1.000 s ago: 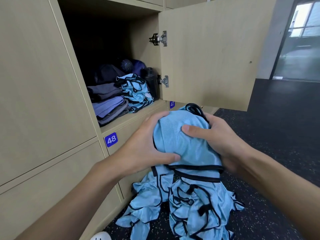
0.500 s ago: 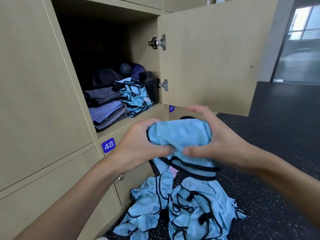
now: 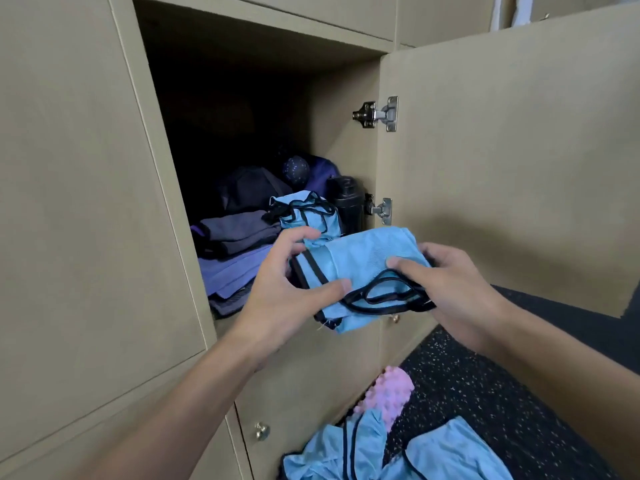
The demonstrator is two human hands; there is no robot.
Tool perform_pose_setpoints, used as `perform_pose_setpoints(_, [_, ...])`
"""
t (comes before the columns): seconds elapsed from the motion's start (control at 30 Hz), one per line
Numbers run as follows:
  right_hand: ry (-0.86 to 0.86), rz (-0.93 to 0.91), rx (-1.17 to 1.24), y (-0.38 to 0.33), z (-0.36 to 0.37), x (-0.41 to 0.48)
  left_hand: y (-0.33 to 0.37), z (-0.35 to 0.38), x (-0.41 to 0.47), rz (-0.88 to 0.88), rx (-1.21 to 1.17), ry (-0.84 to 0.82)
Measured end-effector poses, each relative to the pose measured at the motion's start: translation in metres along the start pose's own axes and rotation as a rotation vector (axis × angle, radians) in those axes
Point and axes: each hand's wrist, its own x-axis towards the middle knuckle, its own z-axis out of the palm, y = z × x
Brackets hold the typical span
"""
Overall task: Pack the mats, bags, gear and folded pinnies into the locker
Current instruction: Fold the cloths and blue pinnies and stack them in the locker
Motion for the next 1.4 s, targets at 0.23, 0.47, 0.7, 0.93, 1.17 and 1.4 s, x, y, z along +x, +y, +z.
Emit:
perform_pose_setpoints(0.23, [0.06, -0.248, -0.043, -0.009, 0.036, 0.087, -0.015, -0.002, 0.079, 0.112, 0.22, 0.123])
perform_pose_setpoints(0.47, [0.022, -0.375, -0.18, -0.024, 0.076, 0.167, -0.026, -0.031, 0.152, 0.166, 0.312, 0.212])
perform_pose_setpoints(0.7, [-0.052, -0.427, -0.476, -0.009, 0.104, 0.227, -0.056, -0.039, 0.204, 0.124, 0.498, 0.224])
perform_pose_setpoints(0.93, [-0.032, -0.745, -1.099, 0.014, 0.096, 0.247, -0.089, -0.031, 0.205, 0.187, 1.089, 0.388])
perform_pose_setpoints(1.17, [-0.104, -0.662, -1.165, 0.022, 0.092, 0.258, -0.097, -0.034, 0.203, 0.176, 1.136, 0.286])
perform_pose_setpoints(1.4, [-0.165, -0.634, -1.344, 0.023, 0.091, 0.262, -0.102, -0.032, 0.202, 0.086, 1.221, 0.23])
